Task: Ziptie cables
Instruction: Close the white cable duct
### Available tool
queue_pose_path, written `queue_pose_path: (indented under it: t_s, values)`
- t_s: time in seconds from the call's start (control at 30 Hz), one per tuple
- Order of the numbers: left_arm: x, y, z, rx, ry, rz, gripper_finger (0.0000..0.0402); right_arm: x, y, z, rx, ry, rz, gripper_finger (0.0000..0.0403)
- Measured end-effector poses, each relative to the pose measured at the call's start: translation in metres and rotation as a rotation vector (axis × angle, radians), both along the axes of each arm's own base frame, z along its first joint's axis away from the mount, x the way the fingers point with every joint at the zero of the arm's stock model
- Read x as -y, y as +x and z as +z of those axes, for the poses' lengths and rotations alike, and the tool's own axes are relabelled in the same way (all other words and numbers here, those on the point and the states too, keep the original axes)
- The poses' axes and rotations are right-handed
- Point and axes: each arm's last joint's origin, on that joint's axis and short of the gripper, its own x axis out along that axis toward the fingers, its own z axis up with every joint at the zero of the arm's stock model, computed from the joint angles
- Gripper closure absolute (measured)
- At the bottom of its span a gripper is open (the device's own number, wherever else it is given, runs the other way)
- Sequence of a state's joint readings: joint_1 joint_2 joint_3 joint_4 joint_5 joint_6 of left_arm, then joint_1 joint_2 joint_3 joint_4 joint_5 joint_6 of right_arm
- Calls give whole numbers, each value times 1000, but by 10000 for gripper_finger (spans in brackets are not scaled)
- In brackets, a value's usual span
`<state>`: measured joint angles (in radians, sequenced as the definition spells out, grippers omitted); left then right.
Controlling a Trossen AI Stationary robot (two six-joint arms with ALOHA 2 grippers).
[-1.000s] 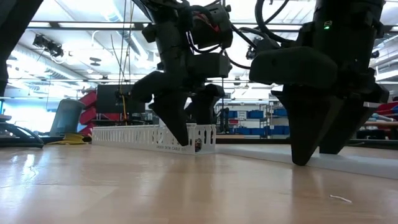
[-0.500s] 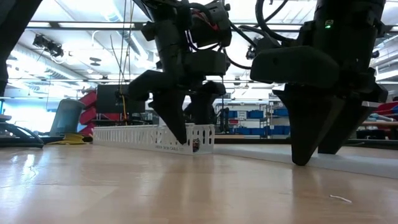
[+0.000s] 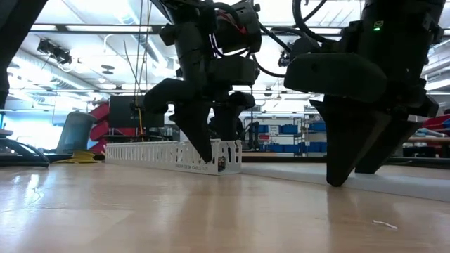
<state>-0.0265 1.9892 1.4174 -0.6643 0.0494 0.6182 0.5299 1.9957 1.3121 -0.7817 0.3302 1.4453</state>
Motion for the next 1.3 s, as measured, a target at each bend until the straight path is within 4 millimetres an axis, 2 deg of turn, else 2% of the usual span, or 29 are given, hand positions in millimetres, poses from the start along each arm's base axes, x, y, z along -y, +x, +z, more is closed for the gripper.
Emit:
queue_pose_path:
  t_s: [0.47,0.57,0.73,0.97,1.1,1.3]
  values:
    - [0,0,0,3,6,5,183,-17,-15,2,59,-65,-53,202]
    - [-1,1,0,10,11,12,183,-20,-15,8,81,-83,-50,209]
    - [-1,2,1,19,16,15,183,-26,-15,20,96,-104,-15,240]
    - [-2,2,1,20,23,24,183,-27,-15,21,98,-114,2,273]
    - [-2,2,1,21,22,29,183,-23,-12,21,107,-127,-7,258]
    - [-2,2,1,21,22,31,183,-16,-6,21,85,-94,-5,197]
